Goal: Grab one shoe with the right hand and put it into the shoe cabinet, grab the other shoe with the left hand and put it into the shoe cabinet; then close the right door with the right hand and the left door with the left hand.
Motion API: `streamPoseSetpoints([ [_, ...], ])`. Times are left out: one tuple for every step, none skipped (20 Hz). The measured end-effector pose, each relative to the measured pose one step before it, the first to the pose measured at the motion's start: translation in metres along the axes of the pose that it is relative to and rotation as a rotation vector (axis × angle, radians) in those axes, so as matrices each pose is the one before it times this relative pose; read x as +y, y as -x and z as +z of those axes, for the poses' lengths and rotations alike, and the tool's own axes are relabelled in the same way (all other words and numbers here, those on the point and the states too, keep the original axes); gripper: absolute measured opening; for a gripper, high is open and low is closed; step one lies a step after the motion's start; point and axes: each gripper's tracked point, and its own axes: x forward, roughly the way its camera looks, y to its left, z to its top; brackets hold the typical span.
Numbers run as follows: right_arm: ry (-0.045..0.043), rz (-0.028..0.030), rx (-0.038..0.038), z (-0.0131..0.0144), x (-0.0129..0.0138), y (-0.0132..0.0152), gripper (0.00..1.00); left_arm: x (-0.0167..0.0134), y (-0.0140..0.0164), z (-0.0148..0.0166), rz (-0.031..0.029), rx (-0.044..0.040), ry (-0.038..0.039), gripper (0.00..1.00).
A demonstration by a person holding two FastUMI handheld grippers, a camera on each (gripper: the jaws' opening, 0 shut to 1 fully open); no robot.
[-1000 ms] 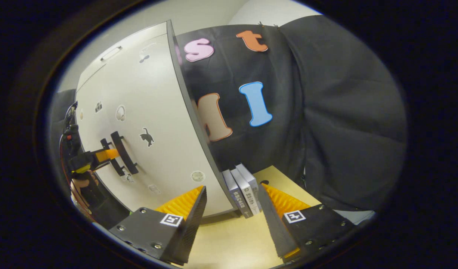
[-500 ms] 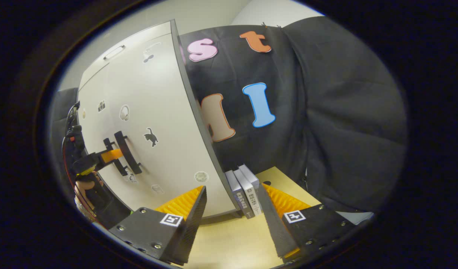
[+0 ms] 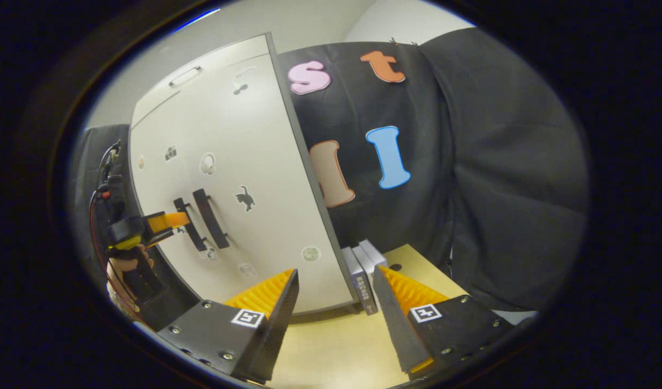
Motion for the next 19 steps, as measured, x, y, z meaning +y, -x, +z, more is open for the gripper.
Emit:
streamPoseSetpoints([
  [0.00965,0.00796,-0.00927,0.00372,0.00493,0.00311,0.83,-0.00078,0.01060,0.00485,-0.01072,-0.00950,0.00009,0.95],
  [0.01089,0.00952,-0.00924,0.00409,0.00656,0.00416,0.83,-0.00041,0.01038,0.00533,-0.00740,-0.00940,-0.00271,0.94],
  [0.00768,0.01000,-0.00962,0.00438,0.00627,0.00412,0.83,0.00082,0.01021,0.00533,-0.00609,-0.00904,-0.01479,0.95],
  [0.00835,0.01426,-0.01984,0.00793,0.00828,0.00523,0.83,0.00105,0.01066,0.00538,-0.00113,-0.01181,-0.02181,0.94],
  [0.01017,0.01524,-0.02838,0.01042,0.00855,0.00543,0.83,0.00261,0.01030,0.00645,0.00270,-0.01420,-0.01791,0.94],
  [0.01205,0.01241,-0.02827,0.01041,0.00891,0.00484,0.83,0.00165,0.01004,0.00583,0.00096,-0.01536,-0.00912,0.94],
  [0.01298,0.01202,-0.02545,0.01002,0.00759,0.00404,0.83,0.00178,0.00998,0.00433,-0.00163,-0.01164,-0.00446,0.94],
  [0.00926,0.01511,-0.02422,0.01045,0.00848,0.00330,0.82,0.00072,0.00943,0.00350,-0.00462,-0.00420,-0.00578,0.94],
  [0.00427,0.01562,-0.02541,0.01012,0.00786,0.00304,0.83,0.00170,0.00846,0.00205,-0.00209,0.00060,-0.01162,0.94],
  [0.00327,0.01304,-0.02233,0.00962,0.00646,0.00186,0.83,0.00304,0.00794,0.00252,0.00604,-0.00215,-0.01657,0.94],
  [0.00517,0.00785,-0.01663,0.00550,0.00441,0.00047,0.83,0.00402,0.00587,0.00361,0.00938,-0.00538,-0.01600,0.94],
  [0.00737,0.00477,-0.01193,0.00523,0.00311,0.00105,0.82,0.00260,0.00618,0.00317,0.00839,-0.01138,-0.00781,0.94],
  [0.00749,0.00519,-0.01316,0.00318,0.00258,0.00045,0.83,0.00114,0.00435,0.00369,0.00117,-0.01864,0.00236,0.94],
  [0.00988,-0.00194,-0.01364,0.00210,0.00101,0.00002,0.83,-0.00061,0.00211,0.00192,-0.00632,-0.01877,0.00846,0.94],
  [0.01080,-0.00784,-0.00217,-0.00176,-0.00057,0.00008,0.83,0.00011,0.00336,-0.00304,-0.00856,0.00209,0.01292,0.94],
  [0.00947,-0.00258,0.00559,-0.00335,0.00115,0.00128,0.83,-0.00109,0.00300,-0.00267,-0.00994,0.00509,0.01488,0.94],
  [0.00502,0.00058,0.00087,-0.00227,0.00291,-0.00033,0.83,0.00008,0.00174,-0.00041,-0.00765,0.00033,0.01018,0.94],
  [0.00473,0.00105,-0.00355,-0.00059,0.00252,0.00054,0.75,0.00201,0.00171,0.00100,0.00068,-0.00422,0.00093,0.94],
  [0.00438,-0.00226,-0.00458,-0.00010,0.00188,0.00073,0.75,0.00333,0.00005,0.00070,0.00480,-0.00198,-0.00610,0.94],
])
